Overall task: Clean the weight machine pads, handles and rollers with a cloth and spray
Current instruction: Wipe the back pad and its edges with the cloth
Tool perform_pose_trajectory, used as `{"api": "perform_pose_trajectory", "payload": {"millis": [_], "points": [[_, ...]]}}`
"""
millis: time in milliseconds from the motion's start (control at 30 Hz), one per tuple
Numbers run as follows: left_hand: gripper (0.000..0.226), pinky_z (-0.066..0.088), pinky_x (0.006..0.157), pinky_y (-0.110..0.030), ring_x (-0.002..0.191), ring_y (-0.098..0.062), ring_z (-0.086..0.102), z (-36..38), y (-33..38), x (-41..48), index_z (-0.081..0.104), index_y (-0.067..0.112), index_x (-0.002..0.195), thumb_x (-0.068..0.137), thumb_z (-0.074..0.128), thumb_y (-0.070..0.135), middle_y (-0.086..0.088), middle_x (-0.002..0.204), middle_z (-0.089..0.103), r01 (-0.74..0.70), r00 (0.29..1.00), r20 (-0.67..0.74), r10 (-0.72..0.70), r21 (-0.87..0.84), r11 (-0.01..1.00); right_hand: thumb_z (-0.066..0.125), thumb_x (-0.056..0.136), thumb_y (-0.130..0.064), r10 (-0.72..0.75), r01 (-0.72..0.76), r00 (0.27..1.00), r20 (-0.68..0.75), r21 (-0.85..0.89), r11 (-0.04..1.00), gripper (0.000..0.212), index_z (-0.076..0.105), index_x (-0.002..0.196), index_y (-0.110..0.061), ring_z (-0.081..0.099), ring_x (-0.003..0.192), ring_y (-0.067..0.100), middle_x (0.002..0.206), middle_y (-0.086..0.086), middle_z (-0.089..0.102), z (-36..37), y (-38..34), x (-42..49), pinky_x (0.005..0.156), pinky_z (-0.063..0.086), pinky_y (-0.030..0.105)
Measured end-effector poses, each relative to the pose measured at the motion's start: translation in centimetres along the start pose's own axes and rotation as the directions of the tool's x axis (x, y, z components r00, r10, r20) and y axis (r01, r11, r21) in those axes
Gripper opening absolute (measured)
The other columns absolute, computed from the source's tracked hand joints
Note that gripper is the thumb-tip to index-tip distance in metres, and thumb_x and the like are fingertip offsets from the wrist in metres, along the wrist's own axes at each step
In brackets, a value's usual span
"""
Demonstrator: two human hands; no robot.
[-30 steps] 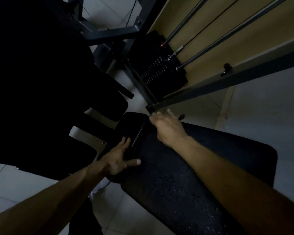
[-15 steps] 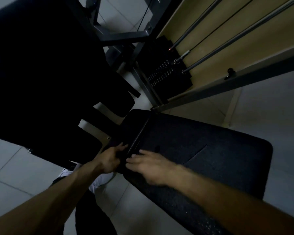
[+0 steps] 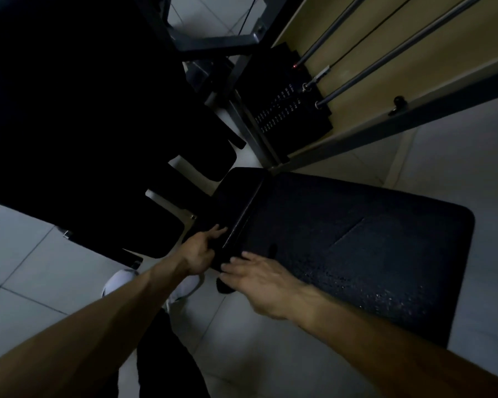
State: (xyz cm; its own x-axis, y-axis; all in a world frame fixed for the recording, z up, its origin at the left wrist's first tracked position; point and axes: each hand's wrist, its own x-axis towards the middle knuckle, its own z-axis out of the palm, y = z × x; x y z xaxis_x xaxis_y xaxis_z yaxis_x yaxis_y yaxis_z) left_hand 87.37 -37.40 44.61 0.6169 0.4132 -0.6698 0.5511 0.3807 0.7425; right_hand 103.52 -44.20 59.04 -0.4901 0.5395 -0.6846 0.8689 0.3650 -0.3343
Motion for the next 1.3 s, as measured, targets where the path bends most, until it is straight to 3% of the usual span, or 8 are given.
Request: {"api": "perform_pose_trajectory", "payload": {"millis": [100,333,600,800,933,1067,1200,1300], "points": [[0.069,0.01,0.124,-0.025,0.157,-0.02,0.011,0.6,0.3,-1.1,0.028,0.02,0.16,0.098,0.046,-0.004,-0.006,0.17,0.01,-0.062,0.998,-0.014,0.064,0.082,0.995,0.055,0.096,0.003,-0.094,0.094,0.992,0.085,-0.004,0.996,0.06,0.049,0.152,-0.017,0.025,0.155,0.022,0.165,0.002,0.036,-0.8,1.5,-1.0,0.127,0.007,0.037],[0.078,0.014,0.128,-0.044,0.158,-0.03,0.001,2.7,0.0,-2.2,0.009,0.022,0.164,0.103,0.057,0.026,-0.012,0.171,-0.003,-0.093,0.996,0.017,0.092,0.185,0.978,0.056,0.095,0.002,0.413,-0.422,0.857,-0.308,0.038,0.906,0.065,0.041,0.156,-0.014,0.024,0.156,0.023,0.167,0.005,0.031,-2.4,4.2,1.0,0.127,-0.001,0.036],[0.081,0.01,0.128,-0.045,0.157,-0.034,-0.003,3.2,1.7,-2.5,0.009,0.036,0.163,0.099,0.054,0.058,-0.012,0.17,-0.009,-0.024,0.997,0.078,0.006,0.238,0.971,0.063,0.088,0.005,0.098,-0.109,0.973,-0.208,-0.043,0.993,0.06,0.057,0.146,-0.011,0.044,0.146,0.03,0.154,0.01,0.051,-0.2,0.3,-7.7,0.122,0.011,0.041],[0.081,0.013,0.128,-0.048,0.158,-0.033,0.001,3.8,2.3,-3.1,0.016,0.034,0.163,0.097,0.058,0.056,-0.012,0.171,-0.003,0.021,1.0,-0.022,-0.016,0.248,0.969,0.067,0.077,0.014,0.504,-0.554,0.732,-0.458,0.031,0.832,0.067,0.059,0.141,-0.003,0.045,0.144,0.036,0.15,0.017,0.054,-3.9,6.1,-5.3,0.125,0.017,0.049],[0.069,0.023,0.125,-0.043,0.156,-0.027,0.019,5.0,4.4,-4.2,0.034,0.03,0.158,0.098,0.063,0.042,-0.006,0.17,0.018,-0.031,0.983,-0.172,0.071,0.221,0.975,0.094,0.047,0.001,0.236,-0.285,0.923,-0.305,-0.126,0.95,0.077,0.074,0.121,-0.006,0.069,0.118,0.033,0.128,0.015,0.071,0.7,-0.8,-7.3,0.108,0.043,0.051],[0.07,0.024,0.125,-0.04,0.154,-0.021,0.023,6.2,6.7,-4.8,0.038,0.025,0.156,0.095,0.066,0.046,-0.003,0.167,0.026,-0.044,0.982,-0.173,0.08,0.204,0.978,0.083,0.077,-0.006,0.107,-0.141,0.967,-0.23,-0.135,0.981,0.065,0.065,0.138,-0.016,0.053,0.139,0.024,0.147,0.005,0.06,0.1,-1.4,-11.0,0.12,0.016,0.042],[0.072,0.019,0.127,-0.037,0.156,-0.02,0.018,6.3,7.8,-5.2,0.033,0.02,0.158,0.098,0.064,0.045,-0.004,0.168,0.024,-0.017,0.988,-0.146,0.047,0.197,0.98,0.071,0.079,0.008,0.421,-0.508,0.786,-0.453,-0.083,0.857,0.067,0.06,0.142,-0.01,0.045,0.145,0.029,0.151,0.01,0.055,-4.1,4.4,-11.3,0.125,0.011,0.05],[0.072,0.017,0.127,-0.038,0.157,-0.02,0.015,6.7,8.3,-5.7,0.029,0.017,0.159,0.1,0.062,0.042,-0.003,0.168,0.023,-0.003,0.989,-0.145,0.032,0.192,0.981,0.063,0.086,0.005,0.524,-0.602,0.695,-0.492,0.001,0.798,0.063,0.052,0.148,-0.006,0.037,0.15,0.032,0.157,0.015,0.046,-4.6,4.4,-10.2,0.126,0.009,0.05]]}}
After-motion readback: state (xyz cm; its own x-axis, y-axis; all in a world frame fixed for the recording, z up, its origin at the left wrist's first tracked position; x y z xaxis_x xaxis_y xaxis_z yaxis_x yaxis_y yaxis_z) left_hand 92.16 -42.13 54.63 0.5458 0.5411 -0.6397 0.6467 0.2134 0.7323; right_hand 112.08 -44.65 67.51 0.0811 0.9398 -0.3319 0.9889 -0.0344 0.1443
